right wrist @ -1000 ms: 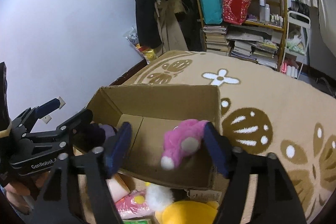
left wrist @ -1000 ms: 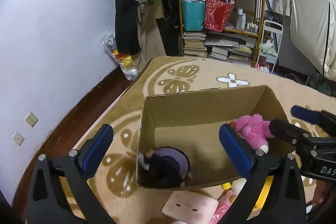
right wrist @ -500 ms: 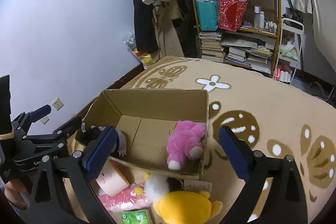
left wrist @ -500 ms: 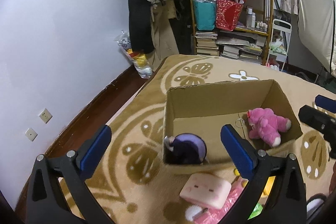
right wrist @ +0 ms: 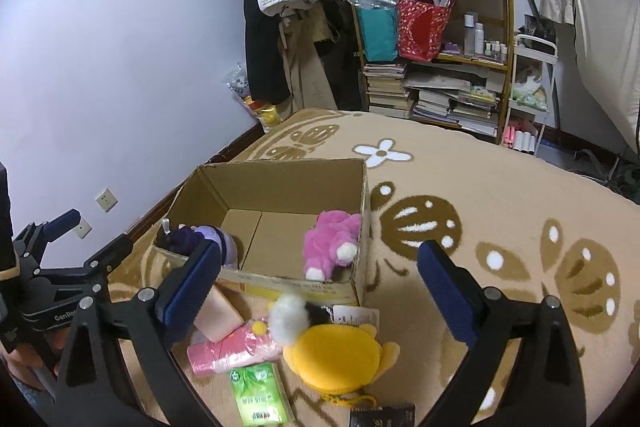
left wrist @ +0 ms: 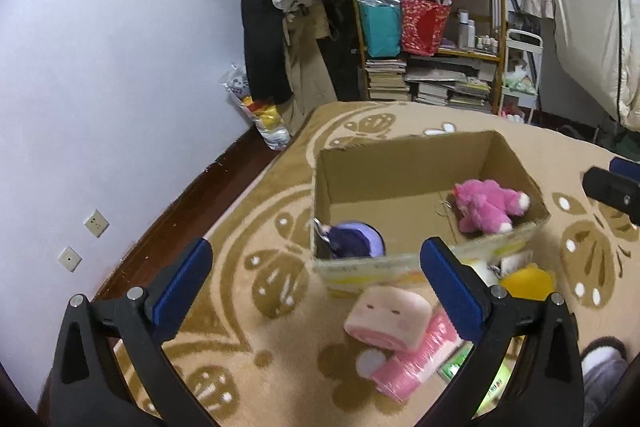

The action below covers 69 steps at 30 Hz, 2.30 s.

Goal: Organize soft objects
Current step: 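Withdraw both tools from the box toward the remaining pile, then grasp the roll-cake plush with the left gripper while the right grasps the green tissue pack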

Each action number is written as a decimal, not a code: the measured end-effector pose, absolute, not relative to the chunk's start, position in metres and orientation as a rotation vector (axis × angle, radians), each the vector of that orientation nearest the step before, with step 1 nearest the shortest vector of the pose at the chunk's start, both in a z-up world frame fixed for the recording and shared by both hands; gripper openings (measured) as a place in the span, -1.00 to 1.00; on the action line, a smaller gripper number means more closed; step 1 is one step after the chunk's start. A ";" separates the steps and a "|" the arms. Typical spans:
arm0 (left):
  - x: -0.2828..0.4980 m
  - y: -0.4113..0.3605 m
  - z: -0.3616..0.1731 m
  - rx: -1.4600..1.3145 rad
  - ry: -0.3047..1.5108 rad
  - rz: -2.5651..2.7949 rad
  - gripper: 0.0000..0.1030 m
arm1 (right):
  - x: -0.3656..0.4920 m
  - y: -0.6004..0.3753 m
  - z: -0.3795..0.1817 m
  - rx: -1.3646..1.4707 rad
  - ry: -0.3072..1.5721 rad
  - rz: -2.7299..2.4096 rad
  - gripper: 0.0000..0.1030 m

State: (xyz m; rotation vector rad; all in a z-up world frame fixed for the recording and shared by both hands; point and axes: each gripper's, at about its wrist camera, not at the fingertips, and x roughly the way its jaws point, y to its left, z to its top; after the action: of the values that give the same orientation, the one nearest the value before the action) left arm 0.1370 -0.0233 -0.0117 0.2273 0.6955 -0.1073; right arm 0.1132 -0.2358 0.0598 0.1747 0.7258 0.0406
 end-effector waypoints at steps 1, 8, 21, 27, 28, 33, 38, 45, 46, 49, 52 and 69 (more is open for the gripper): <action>0.135 -0.023 -0.013 0.230 0.704 -0.114 0.99 | 0.111 -0.235 0.060 0.174 0.726 0.037 0.99; 0.118 -0.027 -0.023 0.251 0.758 -0.125 0.99 | 0.094 -0.234 0.051 0.203 0.751 0.034 0.99; 0.129 -0.009 -0.052 0.140 0.893 -0.107 0.99 | 0.099 -0.202 -0.004 0.143 0.904 0.082 0.99; 0.141 -0.006 -0.065 0.075 0.954 -0.127 0.99 | 0.107 -0.183 -0.030 0.107 0.980 0.142 0.99; 0.143 -0.005 -0.067 0.070 0.962 -0.131 0.99 | 0.108 -0.180 -0.033 0.103 0.988 0.148 0.98; 0.155 -0.009 -0.081 0.055 1.015 -0.154 0.99 | 0.109 -0.171 -0.048 0.104 1.035 0.167 0.80; 0.165 -0.012 -0.096 0.072 1.063 -0.156 0.99 | 0.107 -0.171 -0.057 0.126 1.059 0.185 0.71; 0.174 -0.021 -0.110 0.100 1.102 -0.161 0.99 | 0.111 -0.165 -0.068 0.155 1.101 0.235 0.43; 0.175 -0.023 -0.112 0.102 1.107 -0.164 0.99 | 0.111 -0.164 -0.070 0.151 1.111 0.241 0.42; 0.180 -0.026 -0.118 0.108 1.126 -0.179 0.99 | 0.111 -0.159 -0.076 0.141 1.126 0.245 0.40; 0.185 -0.030 -0.128 0.116 1.150 -0.191 0.99 | 0.113 -0.155 -0.081 0.150 1.144 0.254 0.40; 0.187 -0.032 -0.150 0.028 1.185 -0.281 0.53 | 0.110 -0.147 -0.102 0.157 1.239 0.283 0.21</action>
State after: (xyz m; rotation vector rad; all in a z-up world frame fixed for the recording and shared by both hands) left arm 0.1867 -0.0325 -0.1500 0.0276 1.1845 -0.2813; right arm 0.1096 -0.1472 -0.1023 0.1574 1.2394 0.2830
